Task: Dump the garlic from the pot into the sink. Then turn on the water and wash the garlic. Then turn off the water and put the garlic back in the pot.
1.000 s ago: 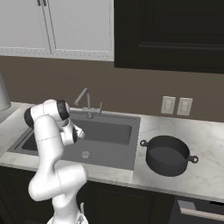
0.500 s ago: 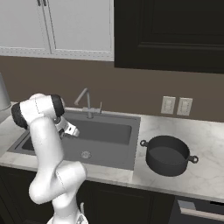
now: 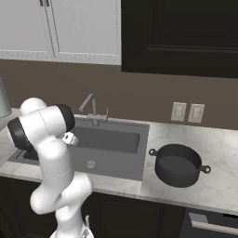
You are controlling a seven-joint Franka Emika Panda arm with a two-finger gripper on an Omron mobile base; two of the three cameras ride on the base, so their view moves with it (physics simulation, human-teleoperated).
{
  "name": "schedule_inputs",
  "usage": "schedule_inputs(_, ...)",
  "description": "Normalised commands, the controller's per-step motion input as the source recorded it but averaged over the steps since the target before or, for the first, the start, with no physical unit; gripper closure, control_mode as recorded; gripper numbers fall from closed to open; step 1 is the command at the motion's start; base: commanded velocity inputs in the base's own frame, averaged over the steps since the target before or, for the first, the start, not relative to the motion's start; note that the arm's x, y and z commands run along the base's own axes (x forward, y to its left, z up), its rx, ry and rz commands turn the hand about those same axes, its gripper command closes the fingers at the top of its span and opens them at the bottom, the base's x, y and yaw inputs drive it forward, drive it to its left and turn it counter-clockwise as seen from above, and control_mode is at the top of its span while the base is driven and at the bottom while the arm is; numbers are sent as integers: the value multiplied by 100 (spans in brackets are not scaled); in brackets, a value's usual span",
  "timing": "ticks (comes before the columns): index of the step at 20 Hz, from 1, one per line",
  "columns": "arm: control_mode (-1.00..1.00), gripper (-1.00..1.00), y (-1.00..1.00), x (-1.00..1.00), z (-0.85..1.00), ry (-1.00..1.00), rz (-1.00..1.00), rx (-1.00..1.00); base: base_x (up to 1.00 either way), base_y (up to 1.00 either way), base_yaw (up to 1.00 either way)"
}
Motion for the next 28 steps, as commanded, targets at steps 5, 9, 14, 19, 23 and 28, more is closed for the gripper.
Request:
schedule_inputs(5,-100,100,5,-28,100,-4,0,1,0,0,0)
schedule_inputs(9,-100,100,4,-23,100,-3,0,0,0,0,0)
schedule_inputs(14,-100,100,0,-54,100,-2,0,0,0,0,0)
schedule_inputs(19,-100,100,-10,-74,100,-1,-1,0,0,0,0)
schedule_inputs(23,-100,100,-31,-67,97,0,-3,0,0,0,0)
schedule_inputs(28,-100,100,-41,-73,86,-2,-7,0,0,0,0)
